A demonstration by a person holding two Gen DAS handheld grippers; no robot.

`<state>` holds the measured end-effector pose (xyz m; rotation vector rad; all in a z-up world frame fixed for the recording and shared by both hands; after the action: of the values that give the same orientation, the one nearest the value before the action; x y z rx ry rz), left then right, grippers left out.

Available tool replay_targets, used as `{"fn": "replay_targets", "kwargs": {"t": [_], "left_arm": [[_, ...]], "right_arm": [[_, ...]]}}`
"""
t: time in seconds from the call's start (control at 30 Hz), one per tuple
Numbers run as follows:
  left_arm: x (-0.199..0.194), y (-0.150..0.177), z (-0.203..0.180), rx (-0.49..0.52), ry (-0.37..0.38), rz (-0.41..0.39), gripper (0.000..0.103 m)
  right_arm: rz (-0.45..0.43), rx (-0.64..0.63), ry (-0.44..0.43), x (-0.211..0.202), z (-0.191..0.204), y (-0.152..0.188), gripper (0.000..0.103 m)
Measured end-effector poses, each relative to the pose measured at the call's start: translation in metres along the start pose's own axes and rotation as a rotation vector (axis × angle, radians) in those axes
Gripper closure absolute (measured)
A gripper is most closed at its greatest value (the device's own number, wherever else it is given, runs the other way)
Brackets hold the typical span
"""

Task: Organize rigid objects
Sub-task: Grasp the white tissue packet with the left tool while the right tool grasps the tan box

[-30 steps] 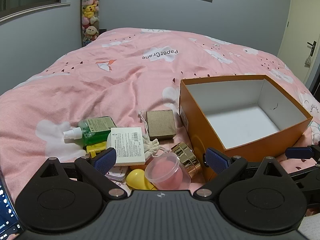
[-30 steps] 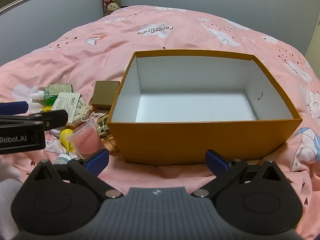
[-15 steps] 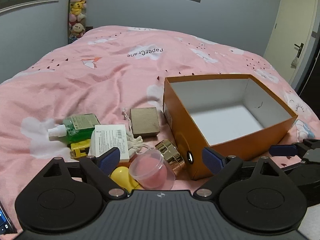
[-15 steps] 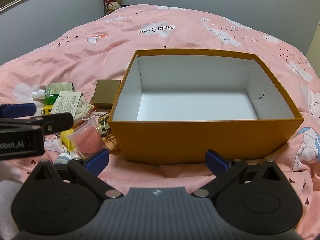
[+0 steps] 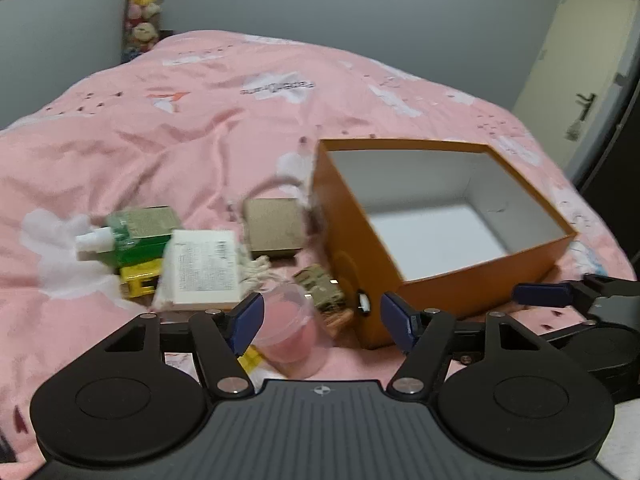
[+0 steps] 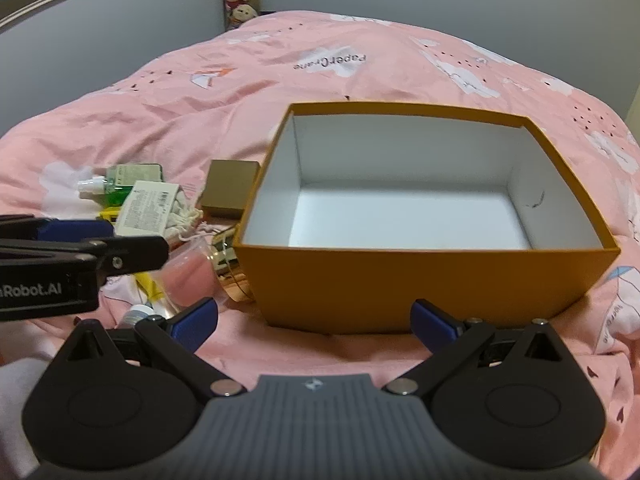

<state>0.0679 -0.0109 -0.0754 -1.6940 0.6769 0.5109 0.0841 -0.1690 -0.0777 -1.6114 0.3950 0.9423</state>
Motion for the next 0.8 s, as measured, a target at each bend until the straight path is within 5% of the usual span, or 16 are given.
{"fn": "replay_targets", "kwargs": {"t": [0.17,0.33,0.47,0.53,0.63,0.8], "left_arm": [[0.001,-0.004,0.017,-0.053,-0.026,0.002,0.038],[0.002,-0.015,0.032,-0.036,-0.018,0.03,0.038],[0.006,-0.022,0.051,-0.029,-0.064,0.049,0.035],[0.012,-0.023,0.059,-0.022,-0.078,0.084,0.024],[0.023,-0.026,0.071,-0.024,-0.104,0.106,0.023],[0.05,-0.029,0.094,-0.083,-0.138,0.151,0.018]], "right_arm": [[-0.025,-0.039,-0.042,-0.001,0.005,-0.013,0.003],[-0.077,-0.144,-0.14,-0.001,0.02,-0.037,0.004],[-0.045,-0.213,-0.235,0.009,0.038,-0.053,0.028],[-0.04,-0.277,-0.271,0.013,0.051,-0.059,0.029],[-0.027,-0.346,-0.309,0.024,0.066,-0.068,0.03],[0.015,-0.412,-0.329,0.058,0.083,-0.083,0.05]]}}
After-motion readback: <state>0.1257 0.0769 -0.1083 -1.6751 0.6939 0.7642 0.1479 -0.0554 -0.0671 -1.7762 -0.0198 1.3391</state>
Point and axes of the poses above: each gripper's, at about its wrist camera, not at the fingertips, and x roughly the way its jaws point, z to its left, y to its underside, the point moved 9 cm from there along x, roughly the way its jaws point, and after that the axes turned 3 degrees about -z, right-handed, at the moved point
